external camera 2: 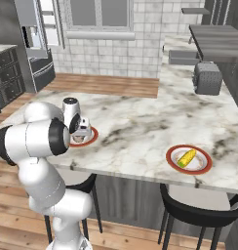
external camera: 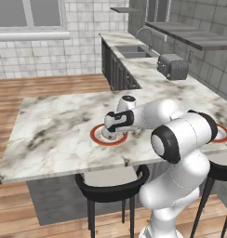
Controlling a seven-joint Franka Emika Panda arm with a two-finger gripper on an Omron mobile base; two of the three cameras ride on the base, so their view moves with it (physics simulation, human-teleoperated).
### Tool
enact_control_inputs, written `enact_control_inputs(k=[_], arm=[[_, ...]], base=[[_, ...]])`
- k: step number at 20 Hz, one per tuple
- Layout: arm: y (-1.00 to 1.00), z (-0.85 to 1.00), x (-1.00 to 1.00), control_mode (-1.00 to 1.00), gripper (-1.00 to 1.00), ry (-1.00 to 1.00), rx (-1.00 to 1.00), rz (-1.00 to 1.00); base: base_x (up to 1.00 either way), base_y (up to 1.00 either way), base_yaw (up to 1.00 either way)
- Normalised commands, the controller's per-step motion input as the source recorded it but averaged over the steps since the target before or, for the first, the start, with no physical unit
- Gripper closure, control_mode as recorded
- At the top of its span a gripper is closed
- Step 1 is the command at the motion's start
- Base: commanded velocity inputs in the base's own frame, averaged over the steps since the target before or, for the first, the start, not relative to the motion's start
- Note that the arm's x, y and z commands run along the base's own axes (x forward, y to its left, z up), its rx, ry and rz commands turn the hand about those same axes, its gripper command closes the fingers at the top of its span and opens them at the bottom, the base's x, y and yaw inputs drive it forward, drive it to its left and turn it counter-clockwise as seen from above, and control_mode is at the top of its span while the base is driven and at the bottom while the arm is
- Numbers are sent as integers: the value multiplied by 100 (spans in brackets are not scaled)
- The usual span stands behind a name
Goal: Transport the steak and corn to the fridge. Place the steak on the rack containing meat and place the corn on the rack containing the vegetable, ensuring meats and vegetables are on different racks.
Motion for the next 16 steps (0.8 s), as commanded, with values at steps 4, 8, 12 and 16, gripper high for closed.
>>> enact_control_inputs(k=[4,8,12,16], arm=[[1,-29,32,-100,-100,1,0,0],[2,-26,32,-100,-100,0,0,0],[12,-26,32,-100,-100,0,0,0],[11,-16,31,-100,-100,1,0,0]], base=[[0,0,0],[0,0,0],[0,0,0],[0,0,0]])
